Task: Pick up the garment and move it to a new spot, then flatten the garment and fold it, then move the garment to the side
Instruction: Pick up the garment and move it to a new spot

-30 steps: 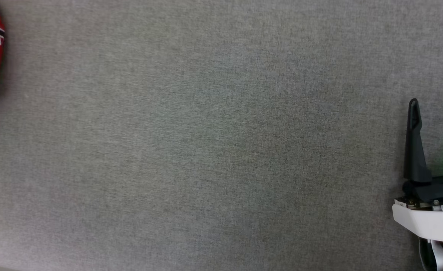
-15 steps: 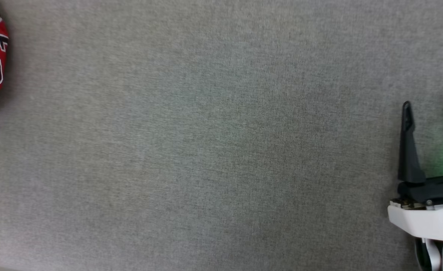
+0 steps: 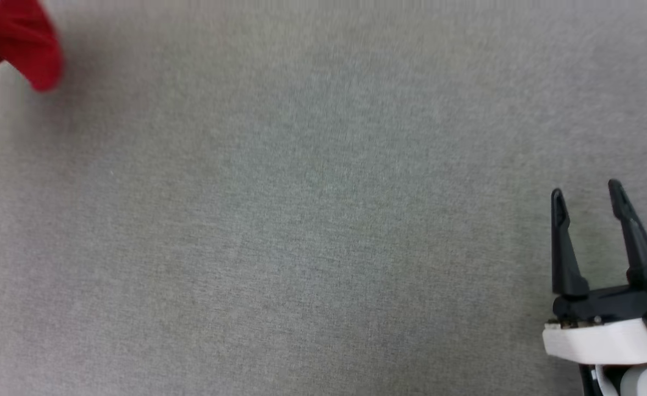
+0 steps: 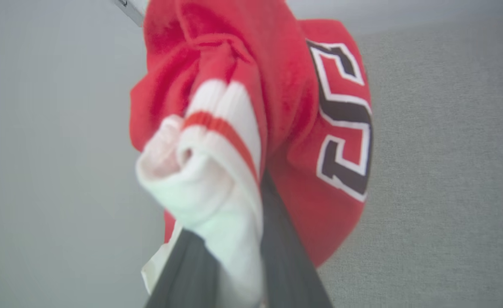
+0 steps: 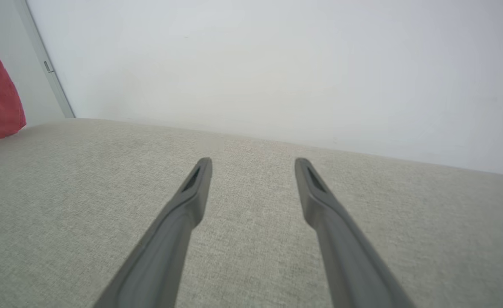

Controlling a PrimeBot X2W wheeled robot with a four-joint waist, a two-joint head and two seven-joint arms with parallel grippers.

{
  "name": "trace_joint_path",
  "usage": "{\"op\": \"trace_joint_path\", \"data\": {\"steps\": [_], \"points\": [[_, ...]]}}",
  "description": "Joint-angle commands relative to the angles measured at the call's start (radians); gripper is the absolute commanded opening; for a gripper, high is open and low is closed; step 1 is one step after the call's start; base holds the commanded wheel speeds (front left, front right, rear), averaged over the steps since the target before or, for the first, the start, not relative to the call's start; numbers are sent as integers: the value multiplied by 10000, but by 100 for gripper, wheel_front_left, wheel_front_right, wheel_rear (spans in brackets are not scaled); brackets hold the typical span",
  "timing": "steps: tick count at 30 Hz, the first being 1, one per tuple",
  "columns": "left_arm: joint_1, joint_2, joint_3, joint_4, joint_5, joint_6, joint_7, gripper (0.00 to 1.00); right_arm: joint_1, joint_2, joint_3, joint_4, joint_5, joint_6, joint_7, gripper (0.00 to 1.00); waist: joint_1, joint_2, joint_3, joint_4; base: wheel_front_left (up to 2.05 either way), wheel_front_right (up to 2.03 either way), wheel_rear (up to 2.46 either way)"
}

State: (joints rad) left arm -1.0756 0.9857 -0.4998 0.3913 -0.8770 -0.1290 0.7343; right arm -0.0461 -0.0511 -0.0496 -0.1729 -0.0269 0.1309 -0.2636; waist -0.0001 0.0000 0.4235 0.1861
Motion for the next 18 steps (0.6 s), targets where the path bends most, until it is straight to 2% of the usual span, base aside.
{"op": "trace_joint_path", "data": {"steps": [1,2,5,10,13,14,18], "points": [[-214,27,-178,-262,94,6,71,0,148,17,42,75,101,-3,-17,100,1,0,-524,-104,0,0,0],[-536,40,-565,-862,200,6,254,0,193,17,112,166,208,-3,-17,100,1,0,-789,-197,0,0,0],[-913,-50,-937,-1401,273,6,437,0,291,17,183,276,320,-3,-17,100,1,0,-1029,-334,0,0,0],[-2066,-759,-2260,-2567,376,6,861,0,468,17,406,472,713,-3,-17,100,1,0,-1620,-1088,0,0,0],[-2574,-1260,-2893,-2786,313,6,944,0,510,17,462,541,828,-3,-17,100,1,0,-1807,-1603,0,0,0],[-2574,-1260,-2893,-2786,313,6,944,0,510,17,462,541,828,-3,-17,100,1,0,-1807,-1603,0,0,0],[-3060,-1986,-3747,-2840,254,6,884,0,559,20,576,605,965,-3,-17,100,1,0,-1966,-2445,0,0,0]]}}
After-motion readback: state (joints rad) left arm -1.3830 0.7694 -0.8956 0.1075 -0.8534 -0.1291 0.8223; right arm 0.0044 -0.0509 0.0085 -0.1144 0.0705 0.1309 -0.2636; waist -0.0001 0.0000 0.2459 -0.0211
